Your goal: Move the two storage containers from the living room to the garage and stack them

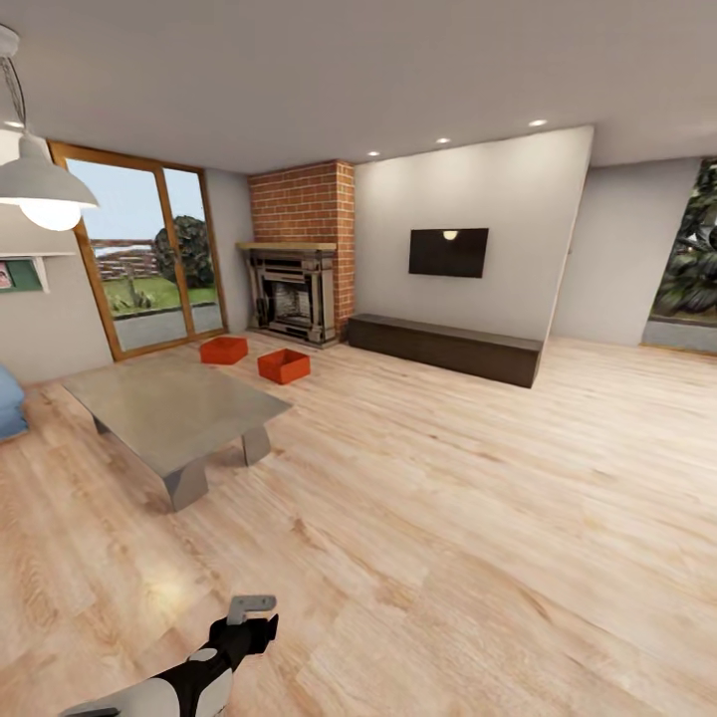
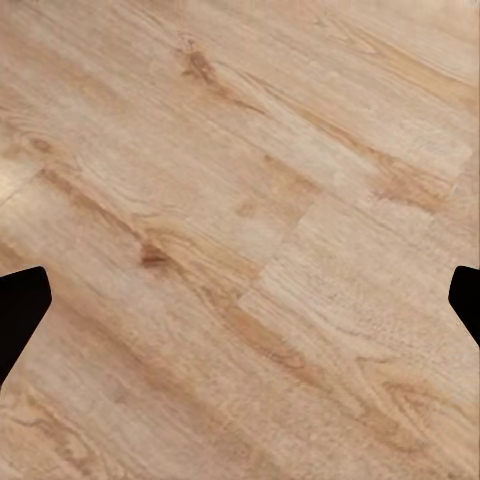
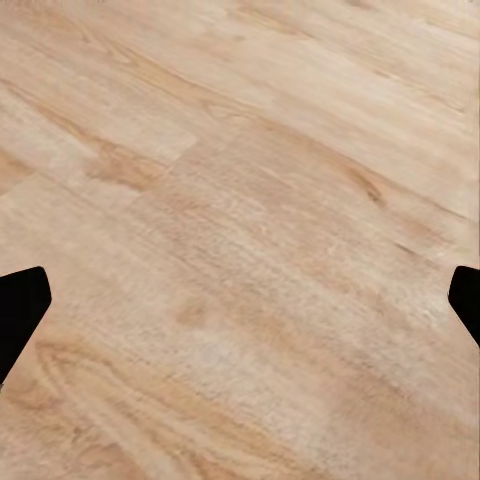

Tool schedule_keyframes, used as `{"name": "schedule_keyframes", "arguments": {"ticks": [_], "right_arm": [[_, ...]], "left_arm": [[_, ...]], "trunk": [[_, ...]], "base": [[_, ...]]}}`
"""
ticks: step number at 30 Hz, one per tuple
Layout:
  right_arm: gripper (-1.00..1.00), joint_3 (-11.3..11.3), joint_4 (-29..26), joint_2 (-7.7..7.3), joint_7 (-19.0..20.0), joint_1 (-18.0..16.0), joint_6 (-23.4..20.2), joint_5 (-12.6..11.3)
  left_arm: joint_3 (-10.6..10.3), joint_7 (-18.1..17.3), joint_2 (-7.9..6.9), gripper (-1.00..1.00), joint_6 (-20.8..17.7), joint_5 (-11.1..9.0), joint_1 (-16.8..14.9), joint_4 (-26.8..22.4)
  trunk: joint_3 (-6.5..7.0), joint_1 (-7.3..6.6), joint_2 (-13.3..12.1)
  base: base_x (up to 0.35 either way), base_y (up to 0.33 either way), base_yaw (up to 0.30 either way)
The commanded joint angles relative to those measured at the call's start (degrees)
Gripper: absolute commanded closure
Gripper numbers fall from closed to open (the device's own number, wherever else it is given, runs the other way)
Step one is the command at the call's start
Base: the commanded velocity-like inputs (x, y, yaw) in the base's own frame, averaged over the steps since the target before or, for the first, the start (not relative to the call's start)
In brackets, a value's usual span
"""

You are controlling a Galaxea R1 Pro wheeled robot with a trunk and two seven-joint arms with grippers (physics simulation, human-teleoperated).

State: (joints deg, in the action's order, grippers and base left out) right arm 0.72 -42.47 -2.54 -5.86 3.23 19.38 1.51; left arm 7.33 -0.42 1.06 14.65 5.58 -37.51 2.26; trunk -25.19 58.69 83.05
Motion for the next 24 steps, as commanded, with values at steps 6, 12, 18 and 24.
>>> {"name": "schedule_keyframes", "arguments": {"ticks": [6, 12, 18, 24], "right_arm": [[-1.0, 0.0, -0.1, -0.01, -0.2, 0.0, 0.0, 0.2], [-1.0, 0.0, -0.1, -0.01, -0.2, 0.0, 0.0, 0.2], [-1.0, 0.0, -0.1, -0.01, -0.2, 0.0, 0.0, 0.2], [-1.0, 0.0, -0.1, -0.01, -0.2, 0.0, 0.0, 0.2]], "left_arm": [[0.5, 0.0, -0.01, -1.0, 0.4, 0.6, -0.1, 0.3], [0.5, 0.0, -0.01, -1.0, 0.4, 0.6, -0.1, 0.3], [0.4, 0.0, -0.01, -1.0, 0.4, 0.6, -0.1, 0.3], [0.4, 0.0, -0.01, -1.0, 0.4, 0.6, -0.1, 0.3]], "trunk": [[-0.05, 0.04, 0.0], [-0.05, 0.04, 0.0], [-0.05, 0.04, 0.0], [-0.05, 0.04, 0.0]], "base": [[0.326, -0.001, 0.0], [0.326, -0.015, 0.0], [0.326, -0.091, 0.0], [0.326, -0.117, 0.0]]}}
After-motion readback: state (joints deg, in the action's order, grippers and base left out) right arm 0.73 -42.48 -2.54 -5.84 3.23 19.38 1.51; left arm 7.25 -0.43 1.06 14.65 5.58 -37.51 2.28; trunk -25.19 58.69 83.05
